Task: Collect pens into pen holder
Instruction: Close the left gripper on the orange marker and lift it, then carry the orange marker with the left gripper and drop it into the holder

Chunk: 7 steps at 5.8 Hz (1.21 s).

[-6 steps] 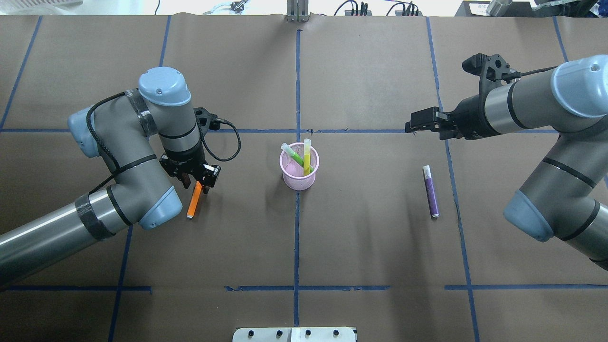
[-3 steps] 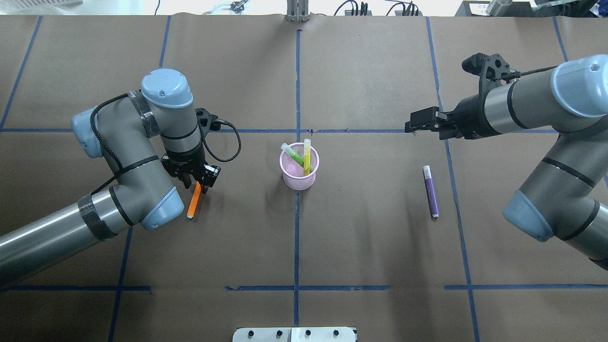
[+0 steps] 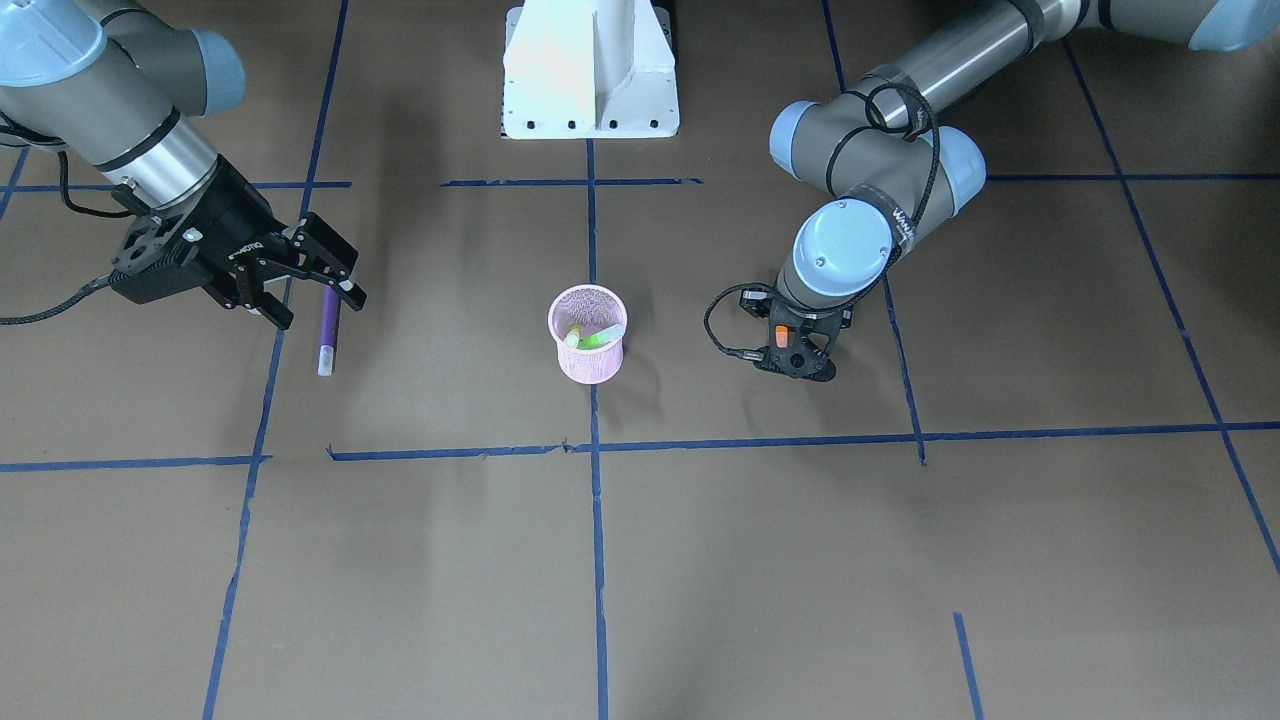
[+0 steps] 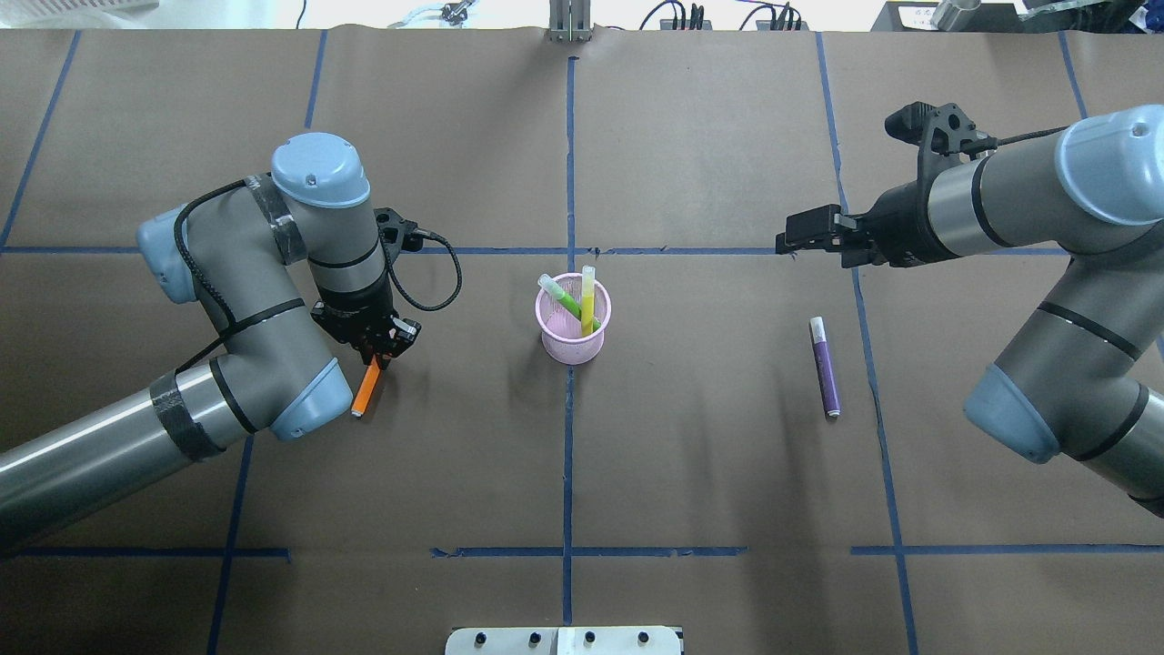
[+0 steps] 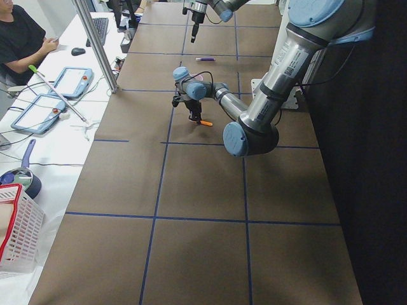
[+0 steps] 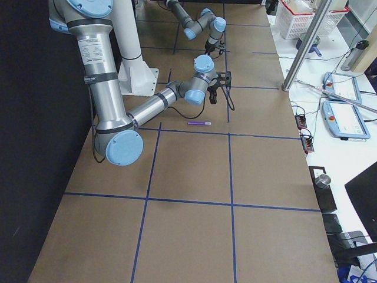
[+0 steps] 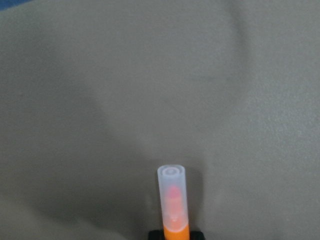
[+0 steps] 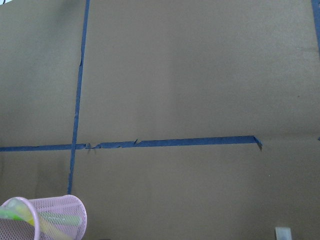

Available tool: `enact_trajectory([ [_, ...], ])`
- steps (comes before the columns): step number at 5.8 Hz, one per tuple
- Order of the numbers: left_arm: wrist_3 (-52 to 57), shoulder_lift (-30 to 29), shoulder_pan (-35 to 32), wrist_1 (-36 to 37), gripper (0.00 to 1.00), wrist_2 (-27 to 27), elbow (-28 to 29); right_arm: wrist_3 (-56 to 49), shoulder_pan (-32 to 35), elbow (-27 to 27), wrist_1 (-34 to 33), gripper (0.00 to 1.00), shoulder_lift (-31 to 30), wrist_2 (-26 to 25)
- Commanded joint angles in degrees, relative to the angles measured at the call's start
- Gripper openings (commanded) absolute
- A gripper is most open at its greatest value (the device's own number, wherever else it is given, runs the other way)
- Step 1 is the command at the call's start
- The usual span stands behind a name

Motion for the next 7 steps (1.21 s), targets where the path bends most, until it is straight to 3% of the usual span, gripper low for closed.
enact_trajectory([
  [1, -0.6, -1.4, -0.1, -0.7, 0.00, 0.0, -0.9, 0.0, 0.0, 0.1, 0.0, 0.99, 0.0, 0.0],
  [4, -19.2, -6.0, -0.1, -3.9, 0.00, 8.8, -15.0, 0.0, 0.2, 0.2, 0.0, 0.99, 0.0, -0.2],
  [6, -32.9, -12.0, 1.0, -4.8, 0.00, 19.9, -16.3, 0.0, 0.2, 0.2, 0.1, 0.99, 0.0, -0.2],
  [7, -36.0, -12.8, 5.4, -7.3, 0.00, 28.0, -15.7, 0.0, 0.2, 0.2, 0.1, 1.00, 0.0, -0.2],
])
